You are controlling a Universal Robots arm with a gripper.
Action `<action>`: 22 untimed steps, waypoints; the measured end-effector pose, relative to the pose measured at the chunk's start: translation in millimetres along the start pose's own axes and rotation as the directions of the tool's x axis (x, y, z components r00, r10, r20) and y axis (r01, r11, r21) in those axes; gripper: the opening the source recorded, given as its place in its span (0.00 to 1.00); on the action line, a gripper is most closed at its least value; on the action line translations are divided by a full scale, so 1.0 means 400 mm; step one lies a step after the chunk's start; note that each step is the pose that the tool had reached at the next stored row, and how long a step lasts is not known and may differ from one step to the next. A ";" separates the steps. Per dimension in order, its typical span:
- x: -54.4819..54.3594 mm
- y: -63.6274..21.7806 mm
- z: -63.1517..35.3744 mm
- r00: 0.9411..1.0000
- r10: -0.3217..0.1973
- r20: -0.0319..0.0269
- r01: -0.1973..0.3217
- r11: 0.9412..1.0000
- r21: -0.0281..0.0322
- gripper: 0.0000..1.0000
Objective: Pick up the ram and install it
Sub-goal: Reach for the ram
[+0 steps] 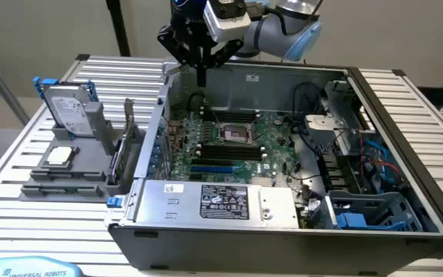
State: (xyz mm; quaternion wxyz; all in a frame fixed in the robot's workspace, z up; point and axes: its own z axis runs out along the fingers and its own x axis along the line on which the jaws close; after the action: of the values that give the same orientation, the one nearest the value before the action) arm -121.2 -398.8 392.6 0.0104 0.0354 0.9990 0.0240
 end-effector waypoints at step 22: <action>0.066 -0.011 -0.002 1.000 0.000 0.000 0.000 1.000 0.000 0.11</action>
State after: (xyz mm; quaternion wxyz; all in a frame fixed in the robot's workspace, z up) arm -147.9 -401.4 392.6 0.0104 0.0354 0.9990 0.0241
